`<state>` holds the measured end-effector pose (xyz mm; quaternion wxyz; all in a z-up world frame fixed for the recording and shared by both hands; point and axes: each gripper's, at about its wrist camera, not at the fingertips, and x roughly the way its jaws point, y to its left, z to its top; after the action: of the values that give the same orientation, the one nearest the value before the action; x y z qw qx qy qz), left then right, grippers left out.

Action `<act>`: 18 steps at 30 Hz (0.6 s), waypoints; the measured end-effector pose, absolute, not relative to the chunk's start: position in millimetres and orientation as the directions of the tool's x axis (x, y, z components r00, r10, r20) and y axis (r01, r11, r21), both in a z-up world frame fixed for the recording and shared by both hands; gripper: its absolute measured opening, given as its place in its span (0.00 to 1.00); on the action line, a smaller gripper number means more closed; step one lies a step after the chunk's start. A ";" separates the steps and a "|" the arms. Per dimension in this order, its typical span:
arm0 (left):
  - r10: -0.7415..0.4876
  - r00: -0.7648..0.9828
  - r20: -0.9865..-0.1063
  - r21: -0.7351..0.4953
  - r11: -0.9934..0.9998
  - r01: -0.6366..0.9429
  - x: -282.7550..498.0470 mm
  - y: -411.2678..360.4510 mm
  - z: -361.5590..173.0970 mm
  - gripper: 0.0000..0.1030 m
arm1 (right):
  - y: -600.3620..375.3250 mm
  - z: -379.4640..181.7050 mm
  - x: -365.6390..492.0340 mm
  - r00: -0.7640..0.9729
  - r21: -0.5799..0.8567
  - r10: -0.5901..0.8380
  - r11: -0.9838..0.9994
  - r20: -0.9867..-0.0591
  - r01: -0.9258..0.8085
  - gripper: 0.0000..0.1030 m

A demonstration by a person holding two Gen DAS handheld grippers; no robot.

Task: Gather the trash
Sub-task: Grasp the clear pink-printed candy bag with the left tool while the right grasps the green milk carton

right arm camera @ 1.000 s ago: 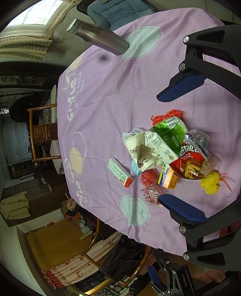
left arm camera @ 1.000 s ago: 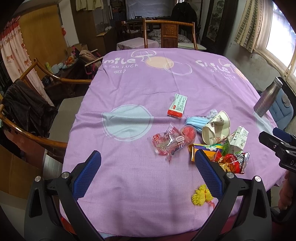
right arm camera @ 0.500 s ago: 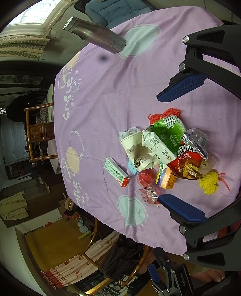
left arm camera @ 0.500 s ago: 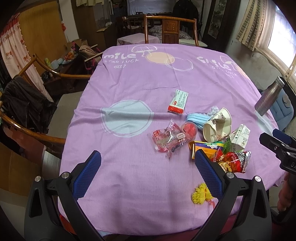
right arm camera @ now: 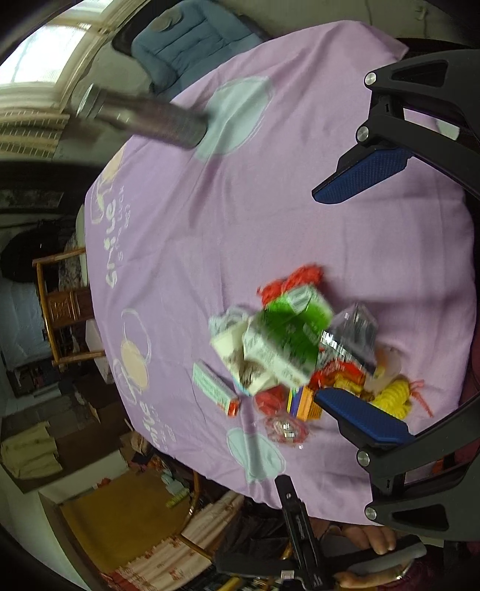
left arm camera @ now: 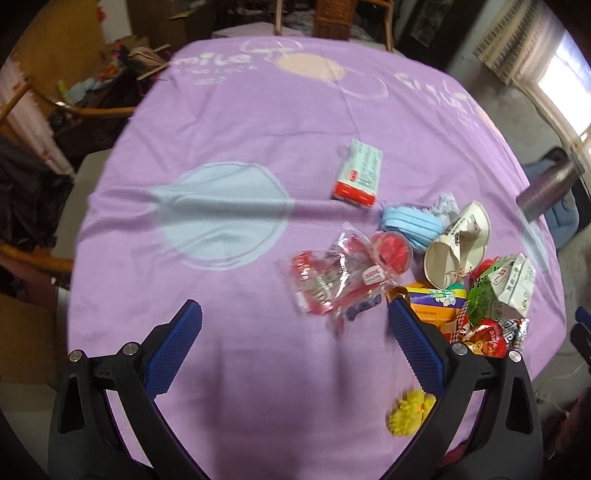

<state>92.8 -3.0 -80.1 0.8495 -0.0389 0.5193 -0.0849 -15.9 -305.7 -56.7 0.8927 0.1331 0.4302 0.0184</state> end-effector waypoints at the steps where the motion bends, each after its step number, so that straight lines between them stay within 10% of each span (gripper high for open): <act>1: -0.205 0.431 -0.879 -0.168 0.978 0.122 99.0 -9.6 -86.2 0.94 | -312.6 -59.5 -17.7 0.638 0.265 0.143 0.959 -0.757 0.099 0.95; 6: -0.282 0.338 -0.898 -0.249 0.959 0.137 132.9 -33.4 -125.0 0.94 | -335.5 -63.0 -28.1 0.630 0.241 0.089 0.957 -0.772 0.161 0.95; 12: -0.330 0.358 -0.873 -0.297 0.944 0.145 119.0 -21.3 -128.0 0.41 | -332.9 -61.3 -22.2 0.611 0.248 0.118 0.960 -0.783 0.132 0.95; 18: -0.331 0.426 -0.842 -0.321 0.942 0.097 77.1 19.9 -89.6 0.36 | -314.7 -64.2 3.3 0.592 0.307 0.213 0.950 -0.777 0.061 0.95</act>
<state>77.1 19.9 -89.6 0.8370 -0.1121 0.5200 -0.1279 3.3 -314.7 -64.2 0.8791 0.1523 0.4495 0.0432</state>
